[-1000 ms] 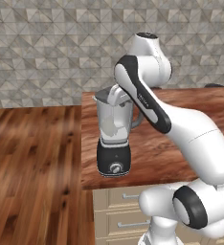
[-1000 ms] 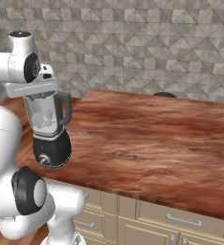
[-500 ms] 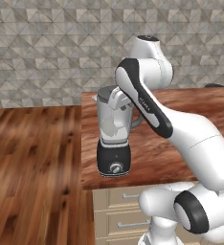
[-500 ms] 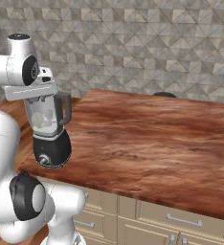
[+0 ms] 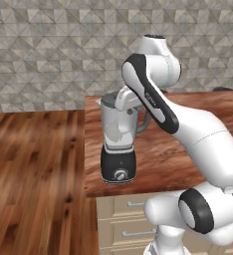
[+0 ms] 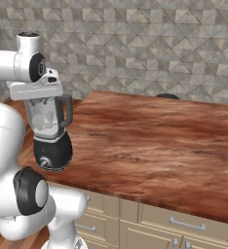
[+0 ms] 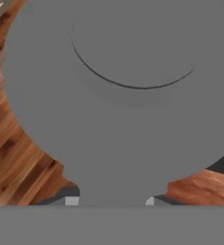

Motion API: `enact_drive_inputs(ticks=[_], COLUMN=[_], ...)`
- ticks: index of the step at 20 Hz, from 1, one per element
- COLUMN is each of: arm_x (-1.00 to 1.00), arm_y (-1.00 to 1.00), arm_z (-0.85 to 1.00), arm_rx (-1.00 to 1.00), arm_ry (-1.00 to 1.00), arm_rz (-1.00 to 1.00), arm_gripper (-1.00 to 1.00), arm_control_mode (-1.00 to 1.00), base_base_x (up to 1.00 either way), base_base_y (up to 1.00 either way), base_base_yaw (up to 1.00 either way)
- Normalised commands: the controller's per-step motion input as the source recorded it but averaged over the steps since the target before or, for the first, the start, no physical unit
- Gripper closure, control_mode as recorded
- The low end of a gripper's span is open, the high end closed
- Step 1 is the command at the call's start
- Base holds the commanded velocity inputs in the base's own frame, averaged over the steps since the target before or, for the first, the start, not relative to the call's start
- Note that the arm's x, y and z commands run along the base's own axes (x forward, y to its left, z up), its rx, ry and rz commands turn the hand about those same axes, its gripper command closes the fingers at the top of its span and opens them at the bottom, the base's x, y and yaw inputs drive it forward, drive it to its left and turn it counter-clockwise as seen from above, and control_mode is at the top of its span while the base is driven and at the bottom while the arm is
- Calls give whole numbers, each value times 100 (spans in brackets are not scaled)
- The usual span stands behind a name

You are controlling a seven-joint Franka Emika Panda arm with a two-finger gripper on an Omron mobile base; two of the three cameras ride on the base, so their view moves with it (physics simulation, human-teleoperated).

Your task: Grab the garlic and lemon from the fridge, place them in the blender, close the lid, and turn on the blender to create a marinade.

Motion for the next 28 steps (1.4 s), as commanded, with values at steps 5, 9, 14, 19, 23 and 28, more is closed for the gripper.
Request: enact_drive_inputs(ticks=[5,9,14,19,23,28], arm_x=[0,-2,-20,-33,-47,-58], arm_y=[-18,-4,0,-10,-11,0], arm_z=[0,0,0,0,0,0], arm_rx=[0,0,0,0,0,-1], arm_ry=[3,0,0,-4,-12,-33], arm_rz=[-2,-1,-1,-2,-2,-1], arm_gripper=[100,-100,-100,-100,-100,-100], arm_control_mode=[-100,-100,-100,-100,-100,-100], base_base_x=[0,0,0,0,0,0], base_base_y=[0,0,0,0,0,0], base_base_yaw=[0,0,0,0,0,0])
